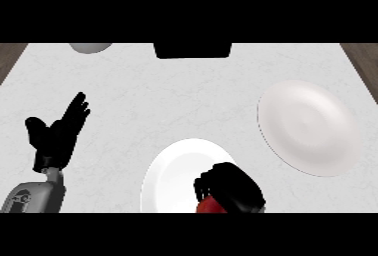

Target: Pick the pear from the plate and place it in the plate

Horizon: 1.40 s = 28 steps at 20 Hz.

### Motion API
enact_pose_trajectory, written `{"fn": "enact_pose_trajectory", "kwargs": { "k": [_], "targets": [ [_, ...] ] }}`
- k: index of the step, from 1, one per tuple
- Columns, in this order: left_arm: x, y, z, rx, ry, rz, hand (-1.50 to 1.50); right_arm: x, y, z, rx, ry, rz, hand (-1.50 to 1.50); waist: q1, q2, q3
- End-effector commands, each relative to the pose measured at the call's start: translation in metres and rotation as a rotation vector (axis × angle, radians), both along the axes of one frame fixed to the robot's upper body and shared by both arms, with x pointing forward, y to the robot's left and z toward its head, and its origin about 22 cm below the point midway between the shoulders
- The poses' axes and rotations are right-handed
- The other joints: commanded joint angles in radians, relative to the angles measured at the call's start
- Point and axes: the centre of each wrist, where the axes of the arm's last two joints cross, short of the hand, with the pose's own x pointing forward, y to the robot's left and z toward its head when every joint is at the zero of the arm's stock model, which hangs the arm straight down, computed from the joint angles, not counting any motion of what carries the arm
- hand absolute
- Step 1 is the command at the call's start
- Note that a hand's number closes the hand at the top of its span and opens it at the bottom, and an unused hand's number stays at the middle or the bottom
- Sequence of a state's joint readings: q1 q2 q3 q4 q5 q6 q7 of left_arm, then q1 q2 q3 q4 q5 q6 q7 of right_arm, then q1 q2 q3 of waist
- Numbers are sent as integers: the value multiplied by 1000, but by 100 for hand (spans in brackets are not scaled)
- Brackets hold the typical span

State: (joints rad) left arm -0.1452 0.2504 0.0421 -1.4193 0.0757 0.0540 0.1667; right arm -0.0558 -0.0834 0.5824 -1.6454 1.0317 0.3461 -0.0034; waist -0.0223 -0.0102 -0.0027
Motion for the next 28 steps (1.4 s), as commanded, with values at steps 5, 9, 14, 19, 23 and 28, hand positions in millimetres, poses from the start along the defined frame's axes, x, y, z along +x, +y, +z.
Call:
{"fn": "enact_pose_trajectory", "kwargs": {
  "k": [5,9,14,19,23,28],
  "targets": [
    [0,-2,-1,-11,6,8,0,-28,-23,62,268,-438,-267,150,-10,2,4],
    [-9,-1,-7,15,5,6,0,-55,-52,87,281,-580,-423,150,-9,1,3],
    [6,11,2,16,-13,-7,0,-46,-78,106,389,-532,-587,150,12,11,3],
    [3,11,6,-3,-19,-18,0,-12,-123,107,426,-473,-702,150,23,12,3],
    [12,-6,1,-13,-3,-22,0,18,-163,84,386,-500,-762,150,21,12,3],
    [9,-16,-2,2,-12,-30,0,64,-193,81,387,-487,-802,150,27,12,3]
  ]
}}
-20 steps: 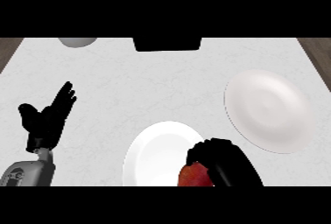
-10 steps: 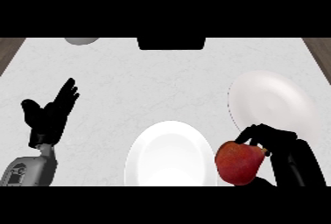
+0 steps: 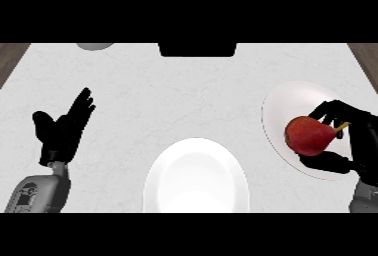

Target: Pick the pear from the plate and place it in the plate

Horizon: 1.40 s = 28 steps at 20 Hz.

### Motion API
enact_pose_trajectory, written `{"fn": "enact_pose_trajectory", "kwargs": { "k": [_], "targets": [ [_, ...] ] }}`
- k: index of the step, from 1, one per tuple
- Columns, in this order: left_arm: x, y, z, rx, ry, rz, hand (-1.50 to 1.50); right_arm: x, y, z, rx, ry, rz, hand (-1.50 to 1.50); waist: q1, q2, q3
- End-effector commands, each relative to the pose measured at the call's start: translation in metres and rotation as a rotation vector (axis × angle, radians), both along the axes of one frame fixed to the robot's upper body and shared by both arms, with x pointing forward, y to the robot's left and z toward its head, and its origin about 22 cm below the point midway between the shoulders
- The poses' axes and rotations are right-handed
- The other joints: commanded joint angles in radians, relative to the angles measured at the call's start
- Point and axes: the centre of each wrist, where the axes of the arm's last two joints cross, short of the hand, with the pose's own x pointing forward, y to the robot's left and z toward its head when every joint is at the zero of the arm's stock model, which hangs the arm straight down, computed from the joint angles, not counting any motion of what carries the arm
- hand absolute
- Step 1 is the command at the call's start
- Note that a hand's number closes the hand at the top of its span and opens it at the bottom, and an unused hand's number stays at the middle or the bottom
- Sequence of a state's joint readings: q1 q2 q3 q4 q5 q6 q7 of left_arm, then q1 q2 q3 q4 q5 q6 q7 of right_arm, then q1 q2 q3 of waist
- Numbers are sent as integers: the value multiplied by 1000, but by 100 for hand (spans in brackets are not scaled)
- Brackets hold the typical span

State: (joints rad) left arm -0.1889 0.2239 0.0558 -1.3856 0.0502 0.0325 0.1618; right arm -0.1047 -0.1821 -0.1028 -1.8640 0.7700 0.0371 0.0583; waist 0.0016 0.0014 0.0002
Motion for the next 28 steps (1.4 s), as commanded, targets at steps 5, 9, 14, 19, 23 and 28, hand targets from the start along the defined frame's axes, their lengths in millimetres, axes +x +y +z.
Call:
{"fn": "enact_pose_trajectory", "kwargs": {
  "k": [5,9,14,19,23,28],
  "targets": [
    [-7,6,-16,6,-1,-2,0,35,-80,-29,-87,128,-42,150,3,2,0],
    [-9,-11,-13,4,13,1,0,54,-86,-48,23,286,8,150,8,3,0],
    [6,8,-4,-3,18,0,0,72,-117,-38,-7,331,150,-150,3,2,0],
    [7,-3,3,3,8,-2,0,75,-126,-34,55,90,200,-150,-3,1,1],
    [-4,-8,6,17,-5,4,0,76,-91,-32,262,-56,380,-150,-10,-8,1],
    [-19,12,-4,-4,20,21,0,54,-108,-1,436,-28,385,-150,-15,-9,-1]
  ]
}}
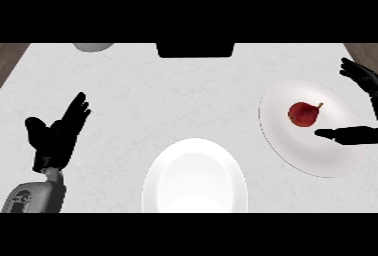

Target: Pick the pear from the plate and place it in the plate

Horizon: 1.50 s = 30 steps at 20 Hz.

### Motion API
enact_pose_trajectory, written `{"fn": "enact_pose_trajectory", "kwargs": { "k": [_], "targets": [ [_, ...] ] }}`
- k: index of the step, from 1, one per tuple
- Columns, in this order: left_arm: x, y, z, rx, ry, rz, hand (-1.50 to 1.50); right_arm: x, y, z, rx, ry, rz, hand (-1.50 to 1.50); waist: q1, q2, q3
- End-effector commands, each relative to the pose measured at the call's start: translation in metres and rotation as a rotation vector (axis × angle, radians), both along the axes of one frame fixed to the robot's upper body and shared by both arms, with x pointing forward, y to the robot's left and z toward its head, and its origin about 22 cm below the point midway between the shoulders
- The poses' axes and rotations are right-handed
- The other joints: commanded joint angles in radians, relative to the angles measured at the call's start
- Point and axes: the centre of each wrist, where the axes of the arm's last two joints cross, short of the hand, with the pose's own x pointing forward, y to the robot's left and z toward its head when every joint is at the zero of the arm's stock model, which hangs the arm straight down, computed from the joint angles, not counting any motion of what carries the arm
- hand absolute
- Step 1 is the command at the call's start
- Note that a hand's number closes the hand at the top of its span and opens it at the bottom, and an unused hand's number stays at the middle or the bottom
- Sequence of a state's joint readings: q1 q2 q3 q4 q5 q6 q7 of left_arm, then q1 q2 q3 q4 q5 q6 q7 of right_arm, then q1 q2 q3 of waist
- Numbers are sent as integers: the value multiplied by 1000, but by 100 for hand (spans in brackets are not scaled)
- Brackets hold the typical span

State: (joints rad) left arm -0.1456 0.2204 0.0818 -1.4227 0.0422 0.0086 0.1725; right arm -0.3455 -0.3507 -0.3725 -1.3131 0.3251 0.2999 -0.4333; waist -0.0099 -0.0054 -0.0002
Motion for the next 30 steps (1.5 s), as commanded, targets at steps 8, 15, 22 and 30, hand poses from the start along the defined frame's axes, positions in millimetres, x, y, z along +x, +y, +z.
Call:
{"fn": "enact_pose_trajectory", "kwargs": {
  "k": [8,15,22,30],
  "targets": [
    [-8,1,-11,12,-2,-5,0,-19,-58,15,335,272,108,-150,8,5,0],
    [-10,7,-11,12,-10,-15,0,-33,-95,6,308,206,96,-150,12,6,0],
    [10,-3,6,-9,-1,-20,0,-23,-128,2,314,195,54,-150,18,8,1],
    [-5,-16,6,14,-5,-41,0,-34,-156,-4,264,214,34,-150,21,8,1]
  ]
}}
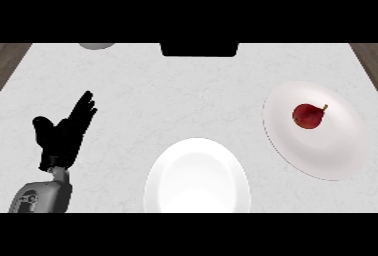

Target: Pick the pear from the plate and place it in the plate

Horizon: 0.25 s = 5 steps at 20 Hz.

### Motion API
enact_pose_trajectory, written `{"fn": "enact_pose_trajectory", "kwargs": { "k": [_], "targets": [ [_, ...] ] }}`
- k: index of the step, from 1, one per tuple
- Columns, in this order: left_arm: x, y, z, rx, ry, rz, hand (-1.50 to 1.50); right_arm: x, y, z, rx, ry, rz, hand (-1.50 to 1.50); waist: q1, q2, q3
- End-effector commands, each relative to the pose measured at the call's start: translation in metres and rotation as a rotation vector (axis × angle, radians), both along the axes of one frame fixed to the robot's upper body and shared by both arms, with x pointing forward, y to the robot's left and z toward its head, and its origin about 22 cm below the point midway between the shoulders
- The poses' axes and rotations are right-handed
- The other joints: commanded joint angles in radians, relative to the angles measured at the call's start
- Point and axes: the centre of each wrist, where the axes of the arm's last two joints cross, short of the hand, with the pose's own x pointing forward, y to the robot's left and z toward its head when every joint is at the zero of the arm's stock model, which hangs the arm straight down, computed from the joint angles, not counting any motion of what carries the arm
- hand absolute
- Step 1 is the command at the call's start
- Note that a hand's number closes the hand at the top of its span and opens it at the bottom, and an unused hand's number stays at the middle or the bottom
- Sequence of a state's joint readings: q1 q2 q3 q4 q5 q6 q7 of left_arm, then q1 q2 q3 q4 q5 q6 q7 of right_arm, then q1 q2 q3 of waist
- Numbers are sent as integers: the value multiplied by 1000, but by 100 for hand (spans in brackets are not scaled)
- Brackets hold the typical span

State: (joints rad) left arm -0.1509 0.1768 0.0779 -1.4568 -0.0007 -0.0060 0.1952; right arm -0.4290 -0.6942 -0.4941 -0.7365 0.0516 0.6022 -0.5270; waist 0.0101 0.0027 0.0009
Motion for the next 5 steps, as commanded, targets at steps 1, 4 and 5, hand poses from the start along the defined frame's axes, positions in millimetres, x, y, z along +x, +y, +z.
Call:
{"fn": "enact_pose_trajectory", "kwargs": {
  "k": [1,4,5],
  "targets": [
    [11,1,-5,-4,-7,12,0,-23,-28,0,-31,11,50,-150,-5,1,0],
    [-2,10,-3,-3,-4,-4,0,-4,-22,0,-26,10,35,-150,6,2,0],
    [13,10,14,-8,-4,-6,0,-14,-35,4,-23,12,18,-150,7,4,1]
  ]
}}
